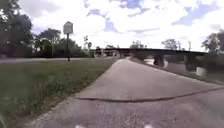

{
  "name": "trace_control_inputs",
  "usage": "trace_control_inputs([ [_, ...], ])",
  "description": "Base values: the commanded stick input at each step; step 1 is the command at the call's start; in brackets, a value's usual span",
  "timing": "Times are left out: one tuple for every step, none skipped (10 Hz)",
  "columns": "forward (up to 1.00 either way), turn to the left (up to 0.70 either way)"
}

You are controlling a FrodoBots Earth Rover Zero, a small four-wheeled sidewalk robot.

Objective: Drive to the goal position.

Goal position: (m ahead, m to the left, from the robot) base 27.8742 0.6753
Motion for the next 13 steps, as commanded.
trace_control_inputs([
  [1.00, 0.00],
  [1.00, 0.00],
  [1.00, -0.12],
  [1.00, -0.27],
  [1.00, -0.27],
  [1.00, -0.12],
  [1.00, 0.00],
  [1.00, 0.00],
  [1.00, 0.00],
  [1.00, 0.00],
  [1.00, 0.00],
  [1.00, 0.00],
  [1.00, 0.00],
])
